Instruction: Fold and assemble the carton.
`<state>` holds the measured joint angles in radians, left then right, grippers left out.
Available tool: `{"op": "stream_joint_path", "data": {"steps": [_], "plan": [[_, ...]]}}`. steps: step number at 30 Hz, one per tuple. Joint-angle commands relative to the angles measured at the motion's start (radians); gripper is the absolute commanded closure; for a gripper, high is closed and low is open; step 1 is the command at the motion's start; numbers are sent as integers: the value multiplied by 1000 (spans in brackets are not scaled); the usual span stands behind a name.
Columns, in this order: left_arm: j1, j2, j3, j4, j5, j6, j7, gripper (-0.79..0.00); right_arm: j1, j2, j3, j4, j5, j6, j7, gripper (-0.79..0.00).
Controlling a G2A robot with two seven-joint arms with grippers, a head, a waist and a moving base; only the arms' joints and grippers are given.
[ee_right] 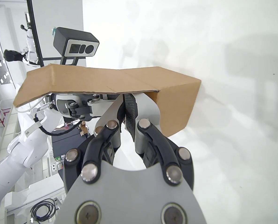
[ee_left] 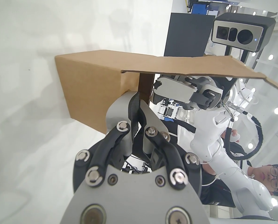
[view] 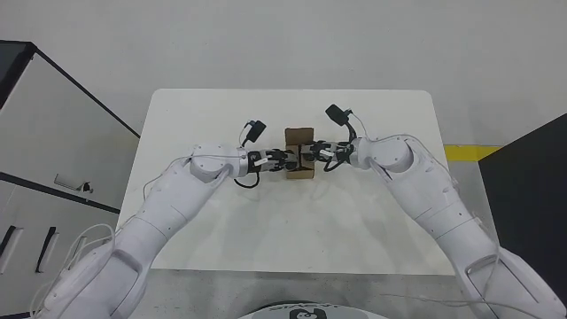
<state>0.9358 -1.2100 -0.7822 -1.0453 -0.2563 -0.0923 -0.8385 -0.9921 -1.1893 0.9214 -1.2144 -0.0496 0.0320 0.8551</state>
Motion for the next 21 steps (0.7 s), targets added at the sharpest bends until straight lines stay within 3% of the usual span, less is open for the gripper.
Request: {"op": "stream_joint_path", "data": {"steps": [1, 21], "plan": [[0, 0, -6, 2, -2, -4, -4, 0, 0, -2, -5, 2, -6, 7, -2, 0], [-6, -13, -18, 25, 13, -7, -24, 0, 1, -6, 2, -4, -19, 16, -12, 0]]}}
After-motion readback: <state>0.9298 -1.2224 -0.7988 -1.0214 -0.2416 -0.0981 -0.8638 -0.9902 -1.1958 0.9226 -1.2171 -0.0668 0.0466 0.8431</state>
